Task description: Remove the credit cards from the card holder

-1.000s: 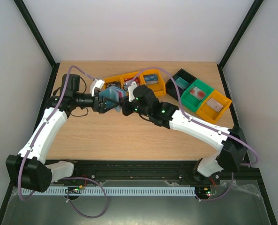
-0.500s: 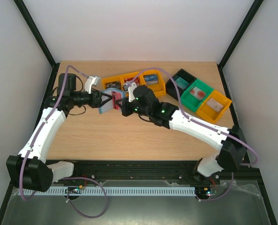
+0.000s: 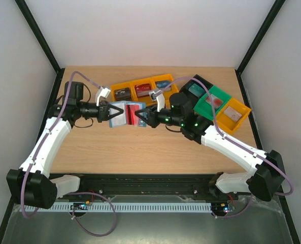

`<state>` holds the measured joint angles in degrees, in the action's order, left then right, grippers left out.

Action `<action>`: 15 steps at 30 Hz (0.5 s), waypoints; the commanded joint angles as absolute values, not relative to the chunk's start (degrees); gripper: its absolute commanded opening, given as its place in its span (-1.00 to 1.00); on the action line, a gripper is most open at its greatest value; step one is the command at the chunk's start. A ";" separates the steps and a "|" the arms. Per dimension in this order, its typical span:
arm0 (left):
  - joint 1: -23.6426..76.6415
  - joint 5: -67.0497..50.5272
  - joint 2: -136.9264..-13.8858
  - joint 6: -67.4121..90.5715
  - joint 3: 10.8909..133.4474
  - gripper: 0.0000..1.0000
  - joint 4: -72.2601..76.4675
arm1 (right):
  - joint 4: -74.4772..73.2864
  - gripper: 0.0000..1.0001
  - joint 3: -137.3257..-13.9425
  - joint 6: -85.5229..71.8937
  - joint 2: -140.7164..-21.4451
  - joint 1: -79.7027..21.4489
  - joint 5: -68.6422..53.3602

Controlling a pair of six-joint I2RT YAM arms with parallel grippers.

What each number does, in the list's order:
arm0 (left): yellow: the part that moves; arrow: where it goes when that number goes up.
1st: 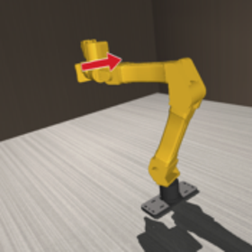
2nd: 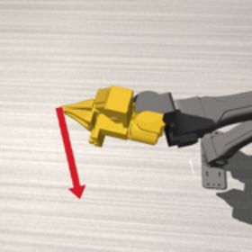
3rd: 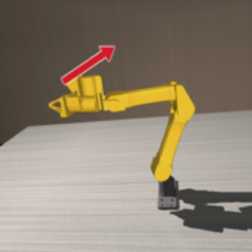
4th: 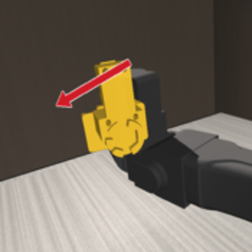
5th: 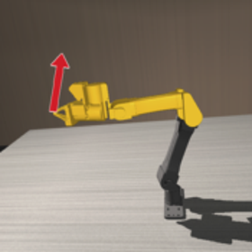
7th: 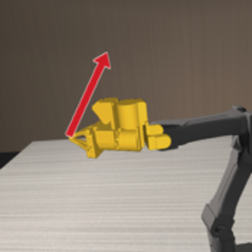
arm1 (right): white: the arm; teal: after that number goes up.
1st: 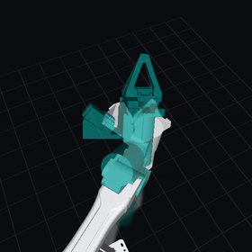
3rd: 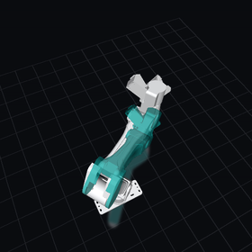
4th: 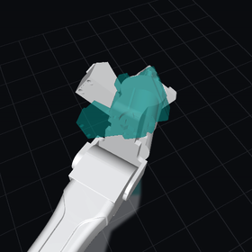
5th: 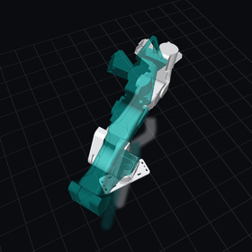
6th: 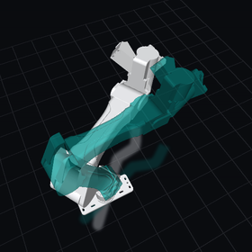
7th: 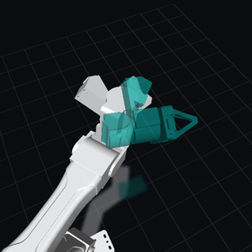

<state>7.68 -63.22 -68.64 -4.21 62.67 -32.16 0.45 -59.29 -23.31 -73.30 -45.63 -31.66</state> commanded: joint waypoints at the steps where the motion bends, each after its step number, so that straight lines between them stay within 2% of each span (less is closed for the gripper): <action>1: 7.38 -67.21 -67.60 -6.48 63.53 -0.95 -34.45 | 5.27 -0.61 -58.46 -23.46 -71.79 -44.47 -33.58; 3: 7.38 -67.35 -67.53 -6.55 63.59 -0.95 -34.61 | 5.27 -0.89 -58.62 -23.67 -72.25 -44.46 -34.07; 4: 7.38 -67.39 -67.53 -6.51 63.56 -0.95 -34.61 | 5.26 -0.96 -58.71 -23.77 -72.51 -44.43 -34.58; 9: 7.38 -67.56 -67.54 -5.20 63.57 -0.95 -33.89 | 5.75 -0.97 -58.55 -24.06 -73.15 -44.43 -36.55; 10: 7.38 -66.38 -67.55 -3.69 63.41 -0.87 -32.79 | 5.79 -0.97 -58.35 -24.08 -73.03 -44.36 -36.41; 11: 7.23 -63.49 -67.58 -1.67 63.26 -0.56 -31.42 | 5.88 -0.97 -58.20 -24.16 -72.89 -44.38 -36.09; 12: 6.95 -60.60 -67.63 0.36 62.88 -0.05 -29.94 | 5.84 -0.97 -58.16 -24.48 -72.72 -44.38 -35.26; 13: 6.53 -56.68 -67.67 2.47 62.54 0.30 -28.41 | 5.50 -0.97 -58.10 -25.09 -72.67 -44.34 -33.77; 14: 5.87 -52.62 -67.74 4.00 61.97 0.47 -27.28 | 4.77 -0.97 -58.34 -26.02 -72.65 -44.26 -31.06; 15: 5.04 -48.26 -67.84 5.50 61.37 0.53 -26.18 | 3.12 -0.97 -58.99 -27.44 -72.99 -44.22 -26.51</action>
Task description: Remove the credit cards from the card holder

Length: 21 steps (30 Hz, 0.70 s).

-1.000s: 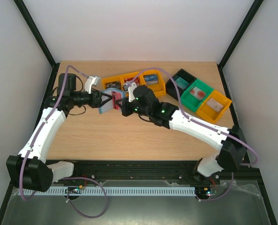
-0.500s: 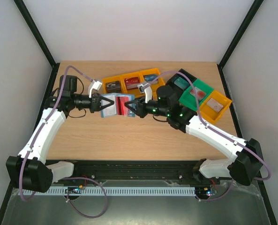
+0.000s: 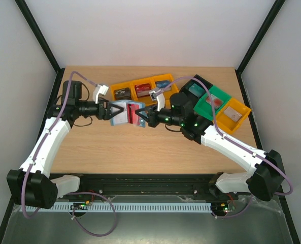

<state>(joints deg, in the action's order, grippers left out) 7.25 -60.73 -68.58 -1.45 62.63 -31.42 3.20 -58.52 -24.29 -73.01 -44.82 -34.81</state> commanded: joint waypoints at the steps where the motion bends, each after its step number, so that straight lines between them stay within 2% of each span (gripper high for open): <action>1: 4.27 -43.51 -67.93 6.77 60.90 0.54 -25.30 | -1.41 -0.97 -60.23 -29.13 -73.81 -44.20 -20.86; 4: 2.66 -34.09 -67.57 7.20 60.98 0.62 -24.54 | -13.34 -0.97 -65.73 -32.81 -77.15 -44.17 -4.86; 7: 2.20 -34.67 -67.03 6.69 62.36 0.74 -24.87 | -16.52 -0.97 -66.43 -34.12 -77.98 -44.83 3.20; 9: 2.20 -39.12 -67.06 7.18 62.74 0.69 -24.54 | -17.42 -0.97 -67.06 -33.91 -78.80 -45.69 5.04; 11: 2.66 -45.62 -67.21 8.19 62.14 0.50 -23.36 | -18.22 -0.97 -68.64 -33.18 -80.33 -47.27 5.83; 13: 4.33 -51.39 -67.32 8.40 61.28 0.27 -22.74 | -17.20 -0.97 -69.76 -32.09 -81.73 -48.73 3.50; 17: 7.63 -59.39 -68.01 8.21 60.36 -0.06 -22.40 | -4.83 -0.97 -66.29 -31.30 -81.02 -49.04 -13.91; 21: 7.82 -62.70 -68.31 10.49 59.29 -0.20 -20.32 | 4.31 -0.97 -64.03 -32.08 -79.54 -48.92 -25.05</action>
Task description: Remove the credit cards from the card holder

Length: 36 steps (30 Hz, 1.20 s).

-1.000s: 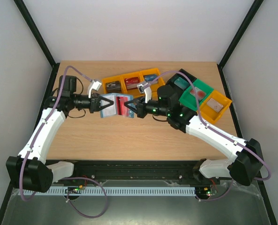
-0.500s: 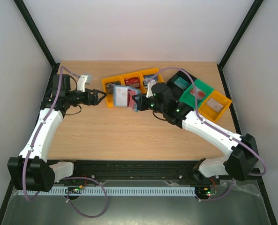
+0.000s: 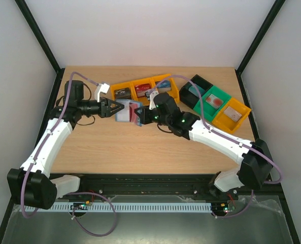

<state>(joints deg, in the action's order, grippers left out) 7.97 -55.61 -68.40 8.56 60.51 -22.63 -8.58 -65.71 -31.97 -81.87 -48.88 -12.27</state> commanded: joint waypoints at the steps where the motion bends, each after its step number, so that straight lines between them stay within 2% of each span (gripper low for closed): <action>1: 7.82 -62.31 -68.22 10.12 59.25 -0.21 -20.61 | 5.85 -0.97 -63.53 -32.34 -78.98 -48.83 -26.36; 10: 8.07 -63.83 -67.92 9.41 59.08 -0.18 -21.31 | 16.19 -0.97 -60.86 -32.42 -76.07 -48.59 -42.04; 14: 8.62 -69.09 -67.77 8.60 59.13 -0.23 -21.65 | 17.23 -0.97 -60.55 -32.31 -76.55 -48.57 -42.51; 16: 9.09 -72.89 -67.80 7.09 59.69 -0.42 -23.03 | 17.17 -0.97 -60.63 -32.28 -77.57 -48.52 -41.47; 18: 9.22 -74.91 -67.68 3.66 60.69 -0.82 -25.52 | 18.63 -0.97 -60.33 -33.03 -78.46 -48.43 -42.65; 19: 9.04 -75.56 -67.56 2.14 61.12 -0.93 -26.76 | 19.41 -0.97 -60.10 -33.38 -78.70 -48.36 -43.26; 20: 8.59 -77.22 -67.45 0.89 61.49 -0.95 -27.75 | 20.06 -0.97 -59.84 -33.62 -78.68 -48.16 -43.47; 24: 6.34 -81.80 -66.90 0.44 61.52 -0.95 -28.34 | 23.15 -0.97 -56.67 -35.75 -76.91 -45.72 -43.59; 29: 6.15 -80.50 -66.84 -0.22 61.35 -0.95 -28.87 | 22.11 -0.64 -54.68 -35.47 -75.91 -44.65 -46.69; 30: 6.08 -80.35 -66.95 -0.13 61.35 -0.95 -28.76 | 21.14 -0.68 -54.68 -34.90 -75.76 -44.64 -47.20; 32: 6.00 -80.21 -66.89 0.20 61.35 -0.95 -28.49 | 19.15 -0.94 -54.64 -33.07 -75.09 -44.59 -46.71; 36: 5.51 -80.14 -66.71 0.13 61.30 -0.95 -28.55 | 17.38 -0.97 -53.83 -31.11 -72.82 -44.11 -45.33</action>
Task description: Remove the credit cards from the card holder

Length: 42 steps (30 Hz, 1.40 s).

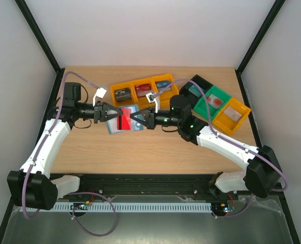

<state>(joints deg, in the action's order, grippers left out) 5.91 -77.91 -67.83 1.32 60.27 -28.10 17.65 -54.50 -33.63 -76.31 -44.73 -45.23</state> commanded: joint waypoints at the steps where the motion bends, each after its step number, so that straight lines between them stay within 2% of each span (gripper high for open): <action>1: 5.35 -80.02 -66.67 0.05 61.27 -0.95 -28.56 | 16.92 -0.97 -53.66 -30.73 -72.25 -43.78 -45.05; 6: 3.74 -75.87 -66.43 -3.42 62.36 -0.95 -31.50 | 10.72 -0.97 -53.31 -27.65 -68.56 -40.41 -41.42; 10: 3.51 -59.69 -66.10 -7.66 64.79 -0.95 -35.82 | 3.94 -0.97 -52.13 -29.38 -65.91 -33.65 -34.08; 11: 4.35 -53.11 -66.20 -7.46 65.91 -0.95 -35.90 | 1.21 -0.97 -52.10 -30.11 -65.76 -31.40 -31.33; 13: 9.83 -32.79 -67.94 -8.98 69.98 -0.95 -37.46 | -3.18 -0.97 -52.40 -30.17 -65.77 -27.14 -27.97; 16: 26.95 -1.54 -71.65 -19.98 76.85 -0.95 -42.83 | -5.48 -0.97 -52.25 -29.45 -65.13 -24.39 -28.70; 19: 43.10 25.73 -73.20 -30.51 77.01 -0.95 -42.33 | -6.77 -0.97 -52.46 -28.64 -64.01 -23.87 -28.64; 22: 48.93 44.07 -73.52 -42.68 73.07 -0.95 -36.25 | -7.85 -0.97 -52.61 -28.31 -63.14 -23.40 -28.44; 25: 52.53 56.00 -69.05 -65.59 64.83 -0.95 -18.78 | -9.57 -0.97 -53.20 -27.60 -62.93 -23.29 -29.21; 28: 57.17 58.30 -63.47 -97.98 55.76 -0.95 15.70 | -10.80 -0.97 -53.35 -27.17 -62.56 -23.29 -29.23; 30: 59.00 47.02 -60.82 -121.17 47.06 -0.95 41.94 | -11.10 -0.97 -53.39 -27.11 -62.33 -23.30 -29.45; 32: 59.01 31.37 -58.42 -136.49 40.95 -0.95 56.43 | -11.43 -0.97 -53.56 -26.72 -62.26 -23.29 -29.84; 34: 59.30 19.74 -56.72 -143.81 37.64 -0.95 61.66 | -12.18 -0.97 -54.04 -25.97 -62.51 -23.22 -29.85; 36: 59.74 14.93 -56.44 -146.15 35.87 -0.95 63.32 | -12.91 -0.97 -54.54 -24.92 -62.81 -23.20 -29.68; 42: 59.93 17.43 -59.51 -144.02 34.63 -0.95 65.83 | -15.08 -0.97 -55.86 -22.60 -64.06 -23.20 -30.05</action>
